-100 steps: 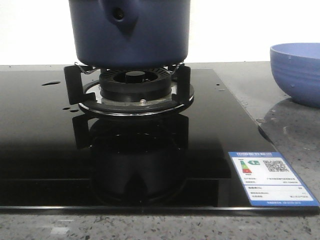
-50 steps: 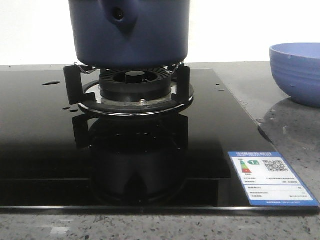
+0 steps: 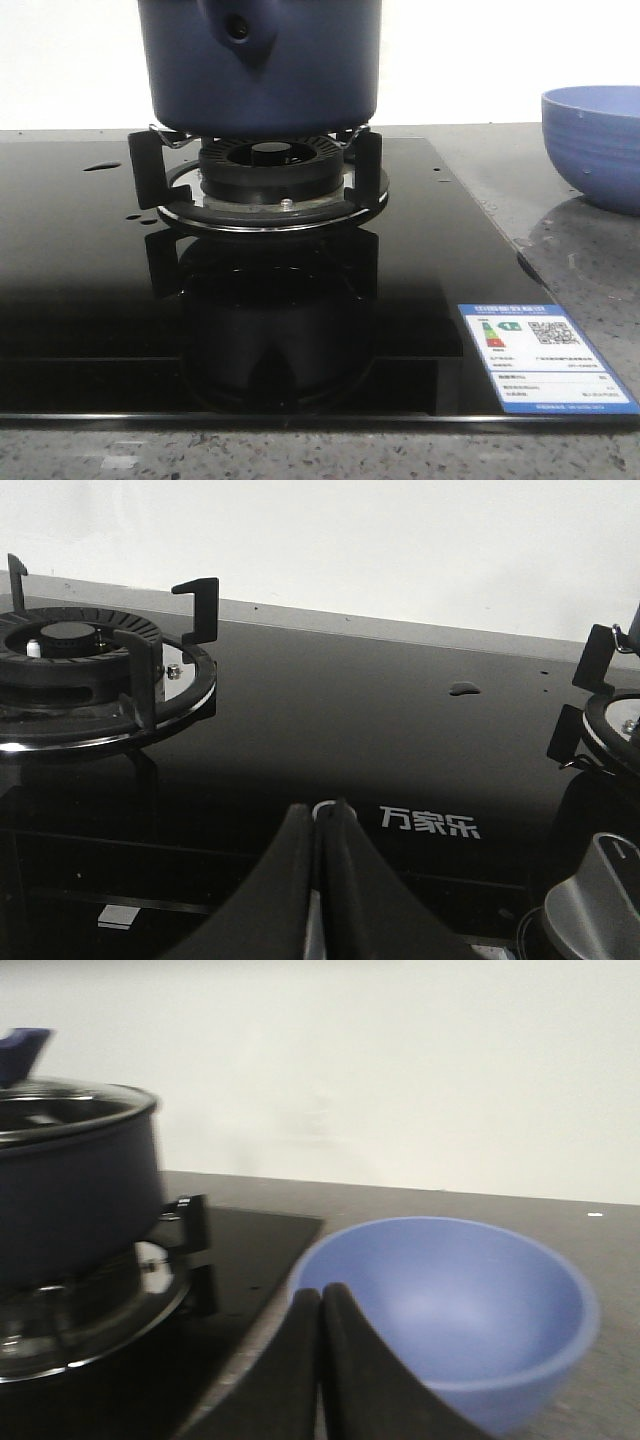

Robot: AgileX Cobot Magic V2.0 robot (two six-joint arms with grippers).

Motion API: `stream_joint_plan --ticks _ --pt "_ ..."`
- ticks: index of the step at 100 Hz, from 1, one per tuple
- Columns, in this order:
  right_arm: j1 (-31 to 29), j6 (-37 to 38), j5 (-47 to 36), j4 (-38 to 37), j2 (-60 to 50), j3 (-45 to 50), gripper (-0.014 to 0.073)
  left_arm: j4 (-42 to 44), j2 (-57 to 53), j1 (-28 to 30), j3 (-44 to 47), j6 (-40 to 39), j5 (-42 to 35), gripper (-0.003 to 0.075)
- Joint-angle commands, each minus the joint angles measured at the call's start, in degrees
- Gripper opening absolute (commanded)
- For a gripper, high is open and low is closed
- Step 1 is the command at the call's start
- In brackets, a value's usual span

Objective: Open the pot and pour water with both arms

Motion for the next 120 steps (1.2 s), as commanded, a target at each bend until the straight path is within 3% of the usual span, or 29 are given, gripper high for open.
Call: stream_joint_plan --ticks 1,15,37,46,120 --pt "-6.23 8.17 -0.23 -10.7 -3.2 0.34 -0.0046 -0.56 -1.5 0.13 1.91 -0.05 -4.0 -0.0019" --pt "-13.46 14.91 0.91 -18.95 -10.16 5.22 -0.0046 -0.56 -1.5 0.13 1.91 -0.05 -4.0 -0.0019" --pt "-13.95 16.33 3.85 -19.15 -20.59 12.81 -0.0046 -0.56 -1.5 0.13 1.91 -0.05 -4.0 -0.0019" --pt "-13.95 16.33 10.44 -19.28 -23.99 12.68 -0.0046 -0.56 -1.5 0.13 1.91 -0.05 -4.0 -0.0019" --pt "-13.95 16.33 11.86 -19.42 -23.84 12.68 -0.0046 -0.56 -1.5 0.13 1.91 -0.05 -4.0 -0.0019"
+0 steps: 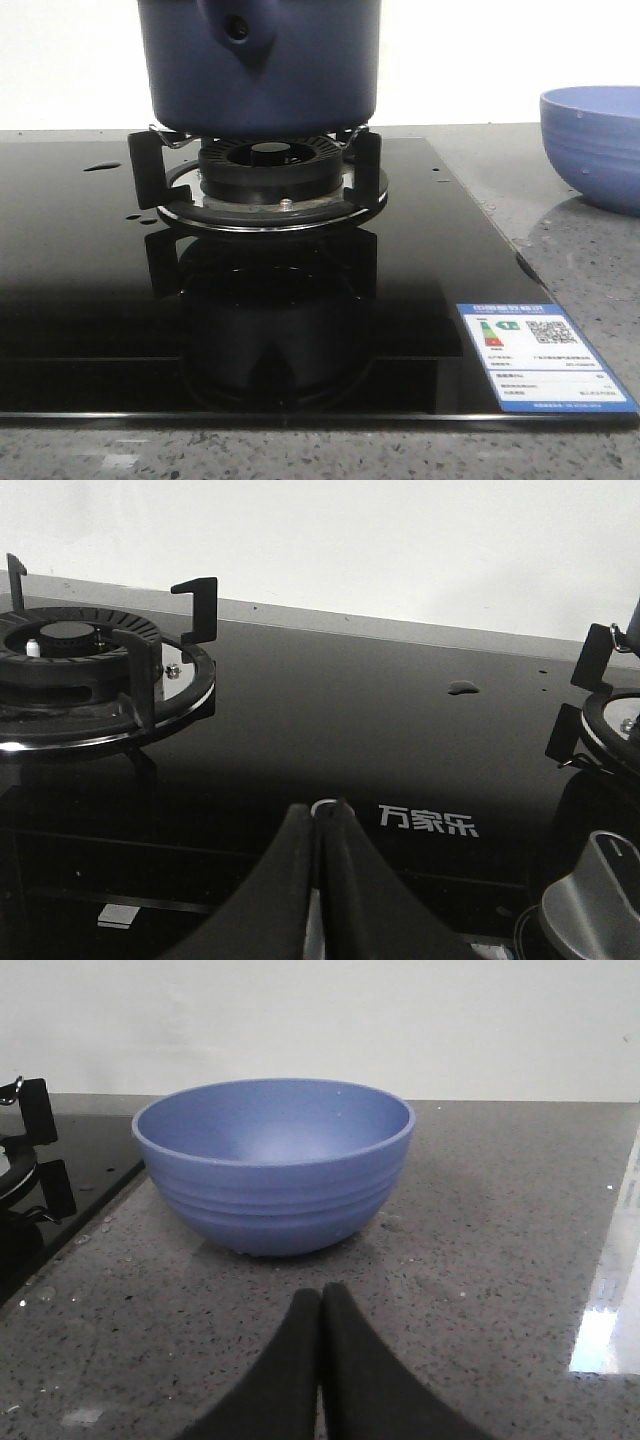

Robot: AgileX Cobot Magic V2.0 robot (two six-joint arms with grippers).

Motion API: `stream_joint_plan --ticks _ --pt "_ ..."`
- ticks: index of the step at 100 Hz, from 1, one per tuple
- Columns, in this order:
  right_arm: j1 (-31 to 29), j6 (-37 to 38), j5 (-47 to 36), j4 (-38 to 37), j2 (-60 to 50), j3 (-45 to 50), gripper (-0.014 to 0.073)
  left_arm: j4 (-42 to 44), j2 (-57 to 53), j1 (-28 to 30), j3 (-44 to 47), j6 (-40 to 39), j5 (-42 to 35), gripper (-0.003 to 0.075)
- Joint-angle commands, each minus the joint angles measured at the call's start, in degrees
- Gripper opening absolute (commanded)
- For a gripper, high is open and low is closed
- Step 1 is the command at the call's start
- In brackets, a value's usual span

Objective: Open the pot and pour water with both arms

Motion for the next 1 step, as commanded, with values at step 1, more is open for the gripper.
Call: stream_joint_plan --ticks 1 --pt "-0.44 -0.06 -4.12 -0.48 -1.04 1.45 -0.0046 -0.56 -1.5 0.13 1.91 -0.05 -4.0 -0.0019"
